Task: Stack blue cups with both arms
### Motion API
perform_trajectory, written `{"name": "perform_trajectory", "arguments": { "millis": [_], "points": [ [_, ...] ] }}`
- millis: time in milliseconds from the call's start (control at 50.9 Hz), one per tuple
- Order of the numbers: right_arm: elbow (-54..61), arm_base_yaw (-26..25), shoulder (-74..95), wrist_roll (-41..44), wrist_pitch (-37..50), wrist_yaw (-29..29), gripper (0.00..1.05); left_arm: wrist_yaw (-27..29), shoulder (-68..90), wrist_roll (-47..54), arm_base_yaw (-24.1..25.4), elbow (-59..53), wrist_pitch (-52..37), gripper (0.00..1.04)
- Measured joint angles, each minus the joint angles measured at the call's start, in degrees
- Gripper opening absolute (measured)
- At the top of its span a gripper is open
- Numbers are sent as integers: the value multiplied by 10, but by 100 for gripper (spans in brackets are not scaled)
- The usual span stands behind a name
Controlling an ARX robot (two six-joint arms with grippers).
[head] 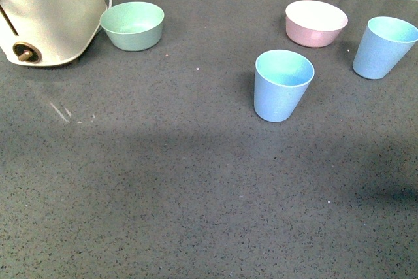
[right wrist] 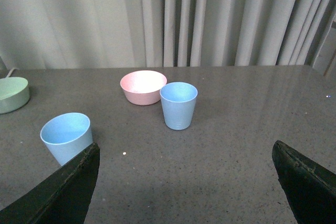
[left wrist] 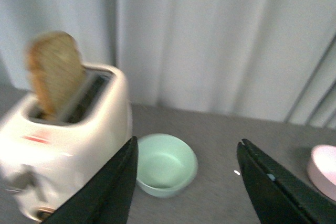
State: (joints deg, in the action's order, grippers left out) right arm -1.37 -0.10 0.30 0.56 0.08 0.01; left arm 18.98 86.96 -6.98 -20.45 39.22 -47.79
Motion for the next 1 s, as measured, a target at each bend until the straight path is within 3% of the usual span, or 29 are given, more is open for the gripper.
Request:
{"name": "perform_trajectory", "arguments": {
  "millis": [118,295,727,767,1003],
  "points": [
    [0,0,0,0,0,-1,96,-30,-100,38,59,-109,-29,33],
    [0,0,0,0,0,-2,96,-78,-163,57,89,-208,-32,1],
    [0,0,0,0,0,0,96,-145,-358,63,155,-332,31,2],
    [0,0,0,0,0,0,96,-179,-378,64,177,-340,44,2],
    [0,0,0,0,0,0,96,-189,-438,64,202,-383,66,2]
  ]
}}
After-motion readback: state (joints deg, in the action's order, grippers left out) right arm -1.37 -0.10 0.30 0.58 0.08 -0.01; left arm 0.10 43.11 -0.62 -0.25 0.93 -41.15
